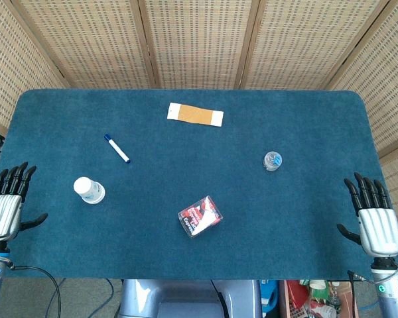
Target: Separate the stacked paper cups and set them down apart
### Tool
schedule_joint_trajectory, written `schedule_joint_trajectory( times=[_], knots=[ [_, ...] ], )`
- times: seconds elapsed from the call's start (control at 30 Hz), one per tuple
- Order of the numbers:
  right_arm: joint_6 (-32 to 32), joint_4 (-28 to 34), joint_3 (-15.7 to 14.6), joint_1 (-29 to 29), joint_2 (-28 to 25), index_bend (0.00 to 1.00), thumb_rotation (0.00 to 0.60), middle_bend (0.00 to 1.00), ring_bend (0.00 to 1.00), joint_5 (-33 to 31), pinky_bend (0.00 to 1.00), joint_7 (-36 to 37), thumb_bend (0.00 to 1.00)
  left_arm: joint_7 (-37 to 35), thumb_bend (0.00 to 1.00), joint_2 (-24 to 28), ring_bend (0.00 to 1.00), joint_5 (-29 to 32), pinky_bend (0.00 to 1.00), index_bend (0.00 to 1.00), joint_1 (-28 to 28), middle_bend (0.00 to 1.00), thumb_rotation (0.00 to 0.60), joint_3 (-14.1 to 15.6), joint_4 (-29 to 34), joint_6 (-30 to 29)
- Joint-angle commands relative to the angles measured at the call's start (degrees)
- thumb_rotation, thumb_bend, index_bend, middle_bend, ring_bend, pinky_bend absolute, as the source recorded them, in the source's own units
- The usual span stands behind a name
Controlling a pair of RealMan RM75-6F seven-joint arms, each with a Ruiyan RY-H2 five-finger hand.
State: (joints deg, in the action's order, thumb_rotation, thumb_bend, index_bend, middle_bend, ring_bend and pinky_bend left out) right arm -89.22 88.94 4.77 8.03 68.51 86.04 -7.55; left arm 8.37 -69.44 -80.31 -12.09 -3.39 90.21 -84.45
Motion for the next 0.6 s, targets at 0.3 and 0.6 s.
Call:
schedule_joint_trajectory(
  times=[0.3,0.6],
  knots=[
    [-0.1,0.1,0.3,-0.4,-0.4,0.0,0.6,0.0,0.0,0.1,0.0,0.7,0.0,3.0,0.12,0.6,0.0,-1.9,0.0,0.0,-4.7,0.0,0.6,-0.1,-0.3,7.7],
    [1.2,0.3,0.7,-0.1,-0.4,0.0,0.6,0.0,0.0,-0.4,0.0,0.3,0.0,2.5,0.12,-2.3,0.17,1.2,0.27,0.04,-16.3,0.14,0.6,-3.3,-7.4,25.3]
  ],
)
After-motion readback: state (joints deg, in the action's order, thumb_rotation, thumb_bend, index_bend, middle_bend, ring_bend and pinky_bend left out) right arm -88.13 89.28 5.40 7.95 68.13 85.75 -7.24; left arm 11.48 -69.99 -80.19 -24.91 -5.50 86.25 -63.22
